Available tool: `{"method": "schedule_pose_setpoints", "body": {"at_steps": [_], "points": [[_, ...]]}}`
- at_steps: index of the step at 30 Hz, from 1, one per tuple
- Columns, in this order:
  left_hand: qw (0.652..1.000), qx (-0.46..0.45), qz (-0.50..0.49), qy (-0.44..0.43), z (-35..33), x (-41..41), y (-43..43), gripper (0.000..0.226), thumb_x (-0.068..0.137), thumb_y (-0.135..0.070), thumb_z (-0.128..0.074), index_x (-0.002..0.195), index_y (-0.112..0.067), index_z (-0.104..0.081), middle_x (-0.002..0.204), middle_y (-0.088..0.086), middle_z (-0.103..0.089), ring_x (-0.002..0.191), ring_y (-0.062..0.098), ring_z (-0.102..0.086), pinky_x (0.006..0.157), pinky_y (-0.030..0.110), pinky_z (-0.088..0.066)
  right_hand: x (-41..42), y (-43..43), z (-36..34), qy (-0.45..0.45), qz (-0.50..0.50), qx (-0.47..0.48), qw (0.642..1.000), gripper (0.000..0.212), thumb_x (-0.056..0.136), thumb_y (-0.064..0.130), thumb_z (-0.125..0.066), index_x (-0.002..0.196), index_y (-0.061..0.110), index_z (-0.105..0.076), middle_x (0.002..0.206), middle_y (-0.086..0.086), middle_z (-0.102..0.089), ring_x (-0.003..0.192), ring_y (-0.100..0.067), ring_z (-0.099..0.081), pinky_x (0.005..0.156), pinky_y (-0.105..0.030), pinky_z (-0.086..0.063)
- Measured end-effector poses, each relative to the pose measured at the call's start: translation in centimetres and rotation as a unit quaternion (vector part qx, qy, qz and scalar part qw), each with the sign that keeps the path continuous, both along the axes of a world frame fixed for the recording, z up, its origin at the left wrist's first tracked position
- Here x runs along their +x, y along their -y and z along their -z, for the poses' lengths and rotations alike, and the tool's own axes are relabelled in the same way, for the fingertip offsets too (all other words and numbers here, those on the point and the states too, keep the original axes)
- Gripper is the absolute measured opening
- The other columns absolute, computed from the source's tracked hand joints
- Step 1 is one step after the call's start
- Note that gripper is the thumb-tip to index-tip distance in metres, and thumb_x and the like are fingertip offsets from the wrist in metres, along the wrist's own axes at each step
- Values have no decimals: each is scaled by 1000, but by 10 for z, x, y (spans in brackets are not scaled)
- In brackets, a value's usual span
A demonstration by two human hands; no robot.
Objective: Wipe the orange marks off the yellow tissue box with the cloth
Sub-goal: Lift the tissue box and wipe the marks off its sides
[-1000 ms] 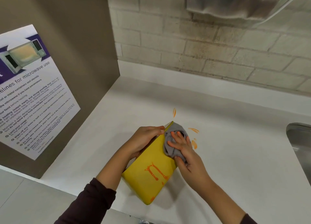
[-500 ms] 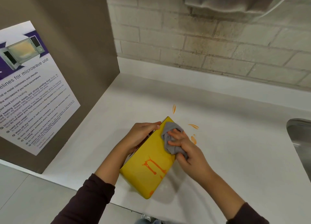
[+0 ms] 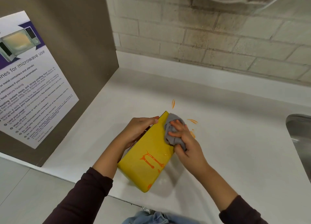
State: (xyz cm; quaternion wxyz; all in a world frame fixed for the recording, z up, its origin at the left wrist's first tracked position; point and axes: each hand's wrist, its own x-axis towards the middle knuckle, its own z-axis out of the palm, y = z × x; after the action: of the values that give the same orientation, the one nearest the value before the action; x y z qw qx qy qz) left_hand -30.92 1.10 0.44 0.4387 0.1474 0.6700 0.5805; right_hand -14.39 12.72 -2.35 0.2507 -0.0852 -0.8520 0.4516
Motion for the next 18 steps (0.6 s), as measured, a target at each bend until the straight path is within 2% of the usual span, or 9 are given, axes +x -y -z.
{"method": "schedule_pose_setpoints", "body": {"at_steps": [2,4,8,11,13,15,16,18], "points": [[1000,-2,-3,-8,-1,0,-1,19,80,-32,-65,97,-25,-72,76,-11,-75,69,6,-71,53,18,-53,-7,6,-2,7,43,-24,999,42,81,0,-48,115,24,-51,138,14,-34,138,-2,-24,116,-16,-7],[1000,-1,-5,-9,-2,-1,-3,17,80,-32,-65,94,-27,-73,81,-9,-76,74,8,-71,58,21,-55,-10,20,-2,13,42,-17,999,40,86,8,-46,120,28,-48,141,16,-31,140,-1,-19,118,-20,-3],[1000,1,0,13,-2,-5,-3,12,80,-28,-65,85,-31,-76,89,-6,-76,83,11,-71,63,22,-56,2,39,4,18,-51,29,998,40,88,14,-44,126,25,-49,145,4,-36,142,-11,-22,119,-26,0],[1000,-8,12,9,-2,-6,-3,12,79,-32,-65,82,-35,-76,87,-6,-77,80,11,-72,64,25,-56,11,19,2,25,-91,29,995,39,85,7,-50,120,23,-55,140,8,-40,138,-7,-29,119,-28,-5],[1000,-9,13,0,-2,-7,-4,12,80,-33,-64,85,-35,-74,85,-7,-77,75,9,-71,60,23,-55,10,5,-2,31,-52,1,998,39,83,2,-51,116,23,-56,138,14,-39,136,2,-28,118,-24,-6],[1000,-8,8,-9,-3,-6,-6,13,81,-33,-64,90,-33,-73,82,-9,-76,72,6,-71,56,20,-54,4,0,-6,34,16,-44,998,39,84,5,-47,115,28,-52,136,21,-35,133,11,-24,118,-21,-8],[1000,-9,3,-14,-4,-5,-8,14,81,-34,-65,92,-32,-73,81,-10,-76,71,5,-71,55,19,-54,0,2,-8,35,42,-62,997,39,85,9,-45,116,31,-49,135,25,-34,133,12,-23,118,-23,-11],[1000,-13,-7,-19,-6,-5,-11,12,80,-33,-66,89,-31,-74,79,-11,-75,69,4,-71,53,18,-53,-6,16,-11,32,45,-71,996,40,88,14,-44,118,40,-45,134,27,-36,136,3,-26,119,-29,-13]]}}
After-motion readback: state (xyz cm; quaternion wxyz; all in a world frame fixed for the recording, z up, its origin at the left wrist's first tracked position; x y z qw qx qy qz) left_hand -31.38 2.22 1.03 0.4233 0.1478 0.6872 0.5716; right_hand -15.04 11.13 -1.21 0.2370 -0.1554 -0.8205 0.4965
